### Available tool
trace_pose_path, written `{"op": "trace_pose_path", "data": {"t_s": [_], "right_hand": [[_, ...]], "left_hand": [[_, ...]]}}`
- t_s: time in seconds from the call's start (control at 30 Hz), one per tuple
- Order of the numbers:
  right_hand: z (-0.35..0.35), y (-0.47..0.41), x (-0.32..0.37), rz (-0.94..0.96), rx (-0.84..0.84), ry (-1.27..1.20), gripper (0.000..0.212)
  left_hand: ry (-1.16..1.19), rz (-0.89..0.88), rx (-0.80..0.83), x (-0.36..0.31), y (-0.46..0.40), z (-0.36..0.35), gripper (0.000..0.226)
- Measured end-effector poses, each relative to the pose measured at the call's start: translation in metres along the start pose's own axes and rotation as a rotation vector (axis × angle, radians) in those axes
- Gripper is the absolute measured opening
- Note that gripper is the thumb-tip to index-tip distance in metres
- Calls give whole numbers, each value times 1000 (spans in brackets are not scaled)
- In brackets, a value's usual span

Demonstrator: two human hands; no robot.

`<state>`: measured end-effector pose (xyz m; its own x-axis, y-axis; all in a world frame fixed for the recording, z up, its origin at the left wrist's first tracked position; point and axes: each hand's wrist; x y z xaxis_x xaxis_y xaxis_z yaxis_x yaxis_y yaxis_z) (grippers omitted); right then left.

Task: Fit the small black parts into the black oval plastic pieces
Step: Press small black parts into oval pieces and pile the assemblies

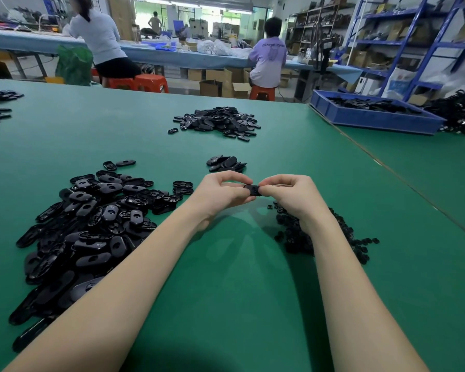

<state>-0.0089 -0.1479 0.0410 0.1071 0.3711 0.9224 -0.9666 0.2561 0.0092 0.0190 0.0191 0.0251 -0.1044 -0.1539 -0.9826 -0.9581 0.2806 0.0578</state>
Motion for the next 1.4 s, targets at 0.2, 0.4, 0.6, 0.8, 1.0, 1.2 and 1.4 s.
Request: {"op": "trace_pose_path", "data": {"t_s": [0.2, 0.4, 0.6, 0.8, 1.0, 1.2, 1.4], "right_hand": [[0, 3, 0, -43, 24, -13, 6], [1, 4, 2, -88, 24, -50, 4], [-3, 3, 3, -148, -3, -89, 10], [4, 1, -2, -168, 86, -101, 17], [4, 2, -8, -129, 174, -105, 21], [2, 0, -6, -22, 129, -33, 11], [-8, -2, -7, 42, 43, -19, 12]], "left_hand": [[-77, -30, 28, 1, 2, 1, 26], [-112, -42, 14, 0, 2, 1, 23], [-127, -68, -10, 0, 2, 2, 20], [-5, 0, 43, -2, 2, 3, 18], [-18, 71, 83, -3, 3, 6, 16], [36, 65, 37, -1, 1, 5, 15], [-62, 15, 0, 0, 2, 5, 14]]}}
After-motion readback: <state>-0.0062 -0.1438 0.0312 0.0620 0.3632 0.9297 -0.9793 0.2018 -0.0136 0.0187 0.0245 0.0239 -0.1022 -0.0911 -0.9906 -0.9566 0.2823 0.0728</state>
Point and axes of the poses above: each hand's wrist, its own y-axis away from the middle knuckle, its own z-axis out of the back of the hand, x = y × z, and after that the axes turned 2 degrees about y, right-handed
